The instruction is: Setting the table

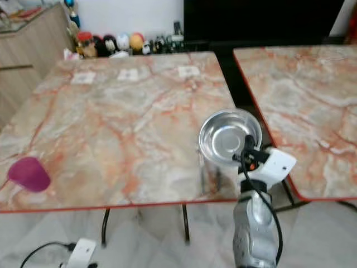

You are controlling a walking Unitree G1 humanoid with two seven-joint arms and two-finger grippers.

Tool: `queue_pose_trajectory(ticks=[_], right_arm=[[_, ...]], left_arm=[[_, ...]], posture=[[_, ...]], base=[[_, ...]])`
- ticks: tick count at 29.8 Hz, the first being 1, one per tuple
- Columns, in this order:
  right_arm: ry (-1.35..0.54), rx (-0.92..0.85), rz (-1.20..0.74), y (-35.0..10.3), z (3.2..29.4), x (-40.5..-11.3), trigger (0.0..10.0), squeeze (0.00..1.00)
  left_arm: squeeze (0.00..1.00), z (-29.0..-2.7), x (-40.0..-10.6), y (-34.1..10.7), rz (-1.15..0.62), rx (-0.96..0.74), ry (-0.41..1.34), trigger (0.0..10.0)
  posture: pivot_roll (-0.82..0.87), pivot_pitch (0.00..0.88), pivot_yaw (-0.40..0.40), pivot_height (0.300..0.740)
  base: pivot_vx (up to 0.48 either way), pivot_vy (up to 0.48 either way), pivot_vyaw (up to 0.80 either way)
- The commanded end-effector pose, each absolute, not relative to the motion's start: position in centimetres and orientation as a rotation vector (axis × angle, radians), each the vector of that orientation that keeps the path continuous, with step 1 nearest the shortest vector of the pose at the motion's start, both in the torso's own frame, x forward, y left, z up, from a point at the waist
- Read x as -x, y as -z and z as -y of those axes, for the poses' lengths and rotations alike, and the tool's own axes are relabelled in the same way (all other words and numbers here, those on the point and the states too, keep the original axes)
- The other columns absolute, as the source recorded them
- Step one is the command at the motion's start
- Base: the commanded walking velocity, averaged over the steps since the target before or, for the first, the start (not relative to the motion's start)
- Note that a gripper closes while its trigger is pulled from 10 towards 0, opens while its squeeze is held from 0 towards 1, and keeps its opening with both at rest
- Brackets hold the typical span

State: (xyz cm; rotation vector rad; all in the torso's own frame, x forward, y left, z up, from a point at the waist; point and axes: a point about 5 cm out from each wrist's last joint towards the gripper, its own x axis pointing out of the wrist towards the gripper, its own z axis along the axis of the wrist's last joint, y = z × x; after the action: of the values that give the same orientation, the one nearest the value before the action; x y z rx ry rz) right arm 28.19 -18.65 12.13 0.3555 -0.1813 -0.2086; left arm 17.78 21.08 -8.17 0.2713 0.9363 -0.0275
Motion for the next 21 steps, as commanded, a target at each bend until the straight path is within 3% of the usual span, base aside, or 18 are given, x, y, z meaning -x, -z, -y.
queue_pose_trajectory(ticks=[1,21], right_arm=[[0.179,-0.362,0.216,-12.93,17.78,-28.45,10.0,0.00],[0.215,-0.353,0.233,-12.82,18.32,-28.51,10.0,0.00]], left_arm=[[0.00,-21.91,-17.30,8.26,-0.959,-0.297,0.016,10.0],[0.00,-22.03,-17.60,8.11,-0.961,-0.318,0.035,10.0]], posture=[[-0.15,0.000,0.050,0.740],[-0.16,0.000,0.064,0.740]], base=[[0.000,-0.461,0.00],[0.000,-0.450,0.00]])
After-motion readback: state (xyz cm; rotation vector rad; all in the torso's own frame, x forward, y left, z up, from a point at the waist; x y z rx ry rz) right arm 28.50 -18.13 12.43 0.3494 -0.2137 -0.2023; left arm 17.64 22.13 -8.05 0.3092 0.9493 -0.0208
